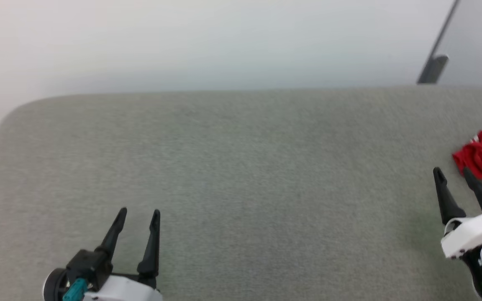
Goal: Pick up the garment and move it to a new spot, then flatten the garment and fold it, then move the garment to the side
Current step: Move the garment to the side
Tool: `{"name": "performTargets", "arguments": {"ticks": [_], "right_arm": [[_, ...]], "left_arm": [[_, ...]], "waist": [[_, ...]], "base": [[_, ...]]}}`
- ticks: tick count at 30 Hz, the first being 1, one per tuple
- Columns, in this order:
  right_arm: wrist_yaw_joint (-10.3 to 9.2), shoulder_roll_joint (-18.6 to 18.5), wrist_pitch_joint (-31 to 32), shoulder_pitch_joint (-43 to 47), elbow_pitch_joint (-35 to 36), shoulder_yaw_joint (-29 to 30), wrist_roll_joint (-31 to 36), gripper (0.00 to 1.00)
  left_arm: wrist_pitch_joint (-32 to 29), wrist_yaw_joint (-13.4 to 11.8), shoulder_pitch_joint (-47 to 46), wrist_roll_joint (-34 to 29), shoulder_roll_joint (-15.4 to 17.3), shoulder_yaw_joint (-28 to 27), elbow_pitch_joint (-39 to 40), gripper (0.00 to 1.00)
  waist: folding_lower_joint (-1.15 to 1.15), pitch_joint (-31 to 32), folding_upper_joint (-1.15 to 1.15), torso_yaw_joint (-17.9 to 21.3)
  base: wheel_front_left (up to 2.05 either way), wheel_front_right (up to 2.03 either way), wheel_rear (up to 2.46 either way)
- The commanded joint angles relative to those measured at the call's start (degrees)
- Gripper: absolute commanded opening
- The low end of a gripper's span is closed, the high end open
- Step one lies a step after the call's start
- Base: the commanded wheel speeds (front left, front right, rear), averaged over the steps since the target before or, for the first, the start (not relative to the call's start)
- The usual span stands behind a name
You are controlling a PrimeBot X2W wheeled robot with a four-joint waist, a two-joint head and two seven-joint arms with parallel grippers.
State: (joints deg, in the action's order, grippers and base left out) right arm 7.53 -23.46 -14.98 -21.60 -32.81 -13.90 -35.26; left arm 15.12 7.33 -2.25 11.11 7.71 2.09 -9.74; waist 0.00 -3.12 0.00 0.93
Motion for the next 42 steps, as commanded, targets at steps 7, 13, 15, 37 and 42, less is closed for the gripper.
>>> {"name": "performTargets", "arguments": {"ticks": [7, 13, 15, 37, 42], "right_arm": [[-0.10, 2.99, -0.24, 8.50, 7.49, 5.45, 5.96, 1.00], [-0.10, 3.60, -0.24, 14.89, 14.28, 9.22, 8.93, 1.00], [-0.10, 4.04, -0.23, 16.90, 16.61, 10.61, 9.21, 1.00], [-0.10, 10.61, 3.09, 28.82, 31.30, 19.60, 14.65, 1.00], [-0.10, 10.98, 3.13, 28.70, 31.54, 19.52, 14.33, 1.00]], "left_arm": [[-0.03, 0.16, 4.44, 0.86, 0.66, -1.12, 2.49, 1.00], [-0.04, 0.16, 7.52, -0.03, 0.04, -1.53, 5.36, 1.00], [-0.03, 0.17, 8.45, -0.11, -0.09, -1.60, 6.20, 1.00], [-0.04, 0.17, 12.49, 0.53, -0.87, -0.86, 10.17, 1.00], [-0.04, 0.17, 12.30, 0.91, -0.90, -0.84, 10.26, 1.00]], "waist": [[0.00, 4.88, 0.00, -4.48], [0.00, 5.39, 0.00, -4.93], [0.00, 5.58, 0.00, -4.91], [0.00, 6.26, 0.00, -5.26], [0.00, 6.22, 0.00, -5.26]], "base": [[0.00, 0.00, 0.00], [0.00, 0.00, 0.00], [0.00, 0.00, 0.00], [0.00, 0.00, 0.00], [0.00, 0.00, 0.00]]}}
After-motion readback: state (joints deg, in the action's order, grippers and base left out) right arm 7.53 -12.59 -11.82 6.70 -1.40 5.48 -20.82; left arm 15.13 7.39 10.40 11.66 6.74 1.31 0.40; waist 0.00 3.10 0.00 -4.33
